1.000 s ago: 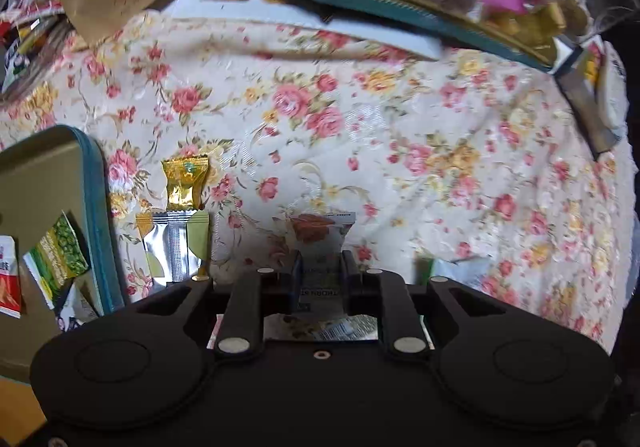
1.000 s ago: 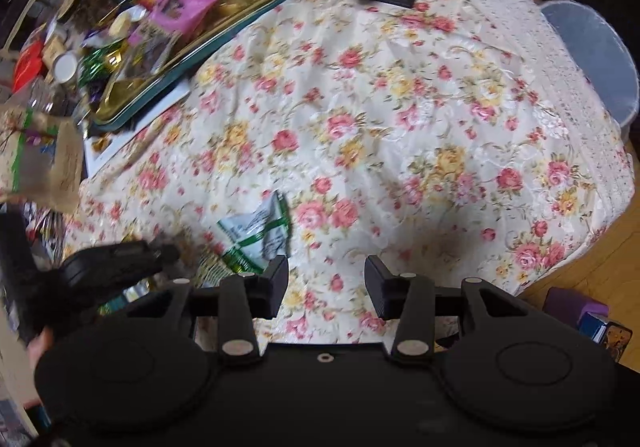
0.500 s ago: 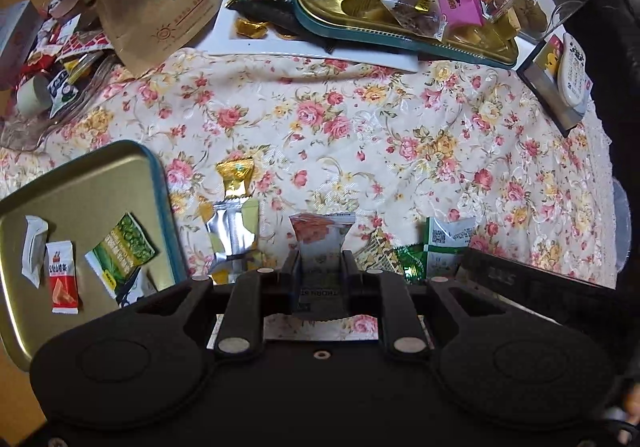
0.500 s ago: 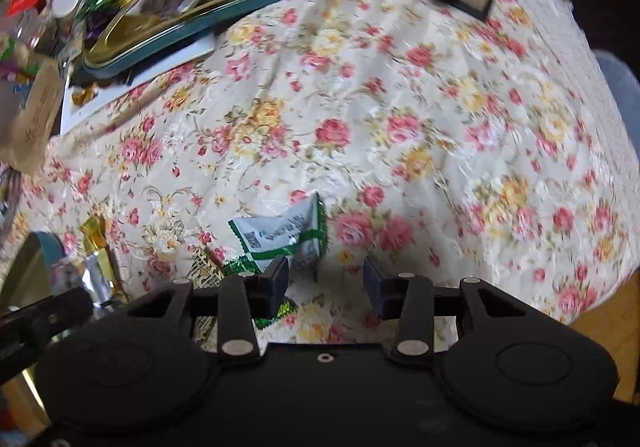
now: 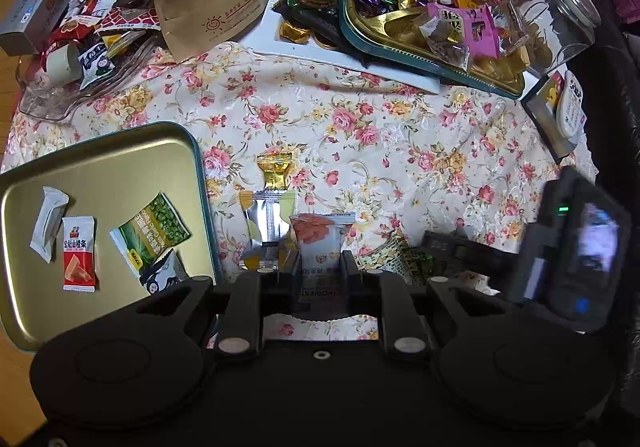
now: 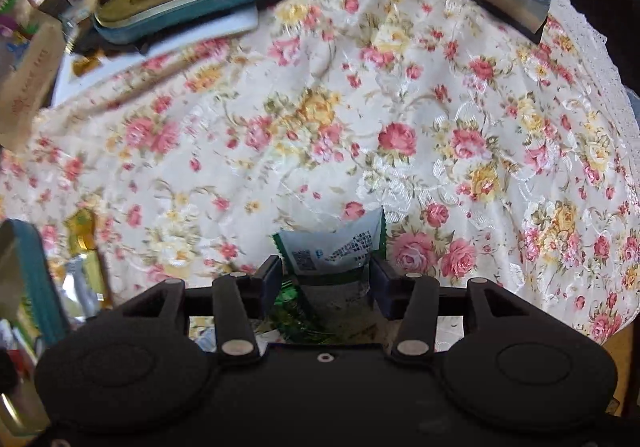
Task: Organize snacks
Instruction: 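Grasp the white green-striped packet with the right tool, then drop the orange-picture packet onto the tray with the left tool while the right tool lifts the green-striped packet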
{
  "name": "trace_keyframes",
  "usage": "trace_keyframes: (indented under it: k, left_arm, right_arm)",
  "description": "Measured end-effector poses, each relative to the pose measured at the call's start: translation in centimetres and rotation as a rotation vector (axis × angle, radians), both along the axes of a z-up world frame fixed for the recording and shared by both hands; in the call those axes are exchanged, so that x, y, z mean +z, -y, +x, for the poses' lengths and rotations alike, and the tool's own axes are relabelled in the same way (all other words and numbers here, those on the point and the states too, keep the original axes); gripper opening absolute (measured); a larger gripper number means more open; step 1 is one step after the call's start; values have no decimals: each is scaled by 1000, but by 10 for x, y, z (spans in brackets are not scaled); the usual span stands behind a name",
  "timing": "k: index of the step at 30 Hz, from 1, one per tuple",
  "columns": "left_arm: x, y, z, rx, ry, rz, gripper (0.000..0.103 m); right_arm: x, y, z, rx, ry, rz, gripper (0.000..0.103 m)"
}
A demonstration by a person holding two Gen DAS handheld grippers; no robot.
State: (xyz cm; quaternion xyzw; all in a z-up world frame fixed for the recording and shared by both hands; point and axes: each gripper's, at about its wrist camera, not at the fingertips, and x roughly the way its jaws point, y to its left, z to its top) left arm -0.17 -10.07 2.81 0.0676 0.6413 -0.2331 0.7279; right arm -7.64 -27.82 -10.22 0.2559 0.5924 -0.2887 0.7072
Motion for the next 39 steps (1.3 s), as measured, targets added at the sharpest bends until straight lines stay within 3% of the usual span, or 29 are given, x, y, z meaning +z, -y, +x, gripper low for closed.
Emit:
trace_keyframes:
  k: [2,5,9,11,12,19,29,39]
  left_arm:
    - [3,-2,1,4,-1,-10,25]
    - [5,-3,2,5,1,-20,25]
    - [5,0,1,3,0,-19,25]
    - [3,2,1,3,-2,-13,25]
    - [2,3,1,3,-4,-10,25]
    - [-2,13,-3,-10,-4,11,25]
    - [-3,8,0,-9,12,32,25]
    - [-5,-41,27,60,57,82,25]
  right_arm:
    - [-11,1,0,-14,-14,-28,60]
    - [-13,3,-1,-31,0,-31,59]
    - [-12,6,-1,-28,-4,-6,55]
    - [-12,6,-1,-28,-9,-7,46]
    - [-11,7,-1,-25,-10,-3,37]
    - [-7,22,-15,-62,-15,45,35]
    - [38,41,-36,-159,96,110,35]
    - [70,7,-25,-75,174,142,35]
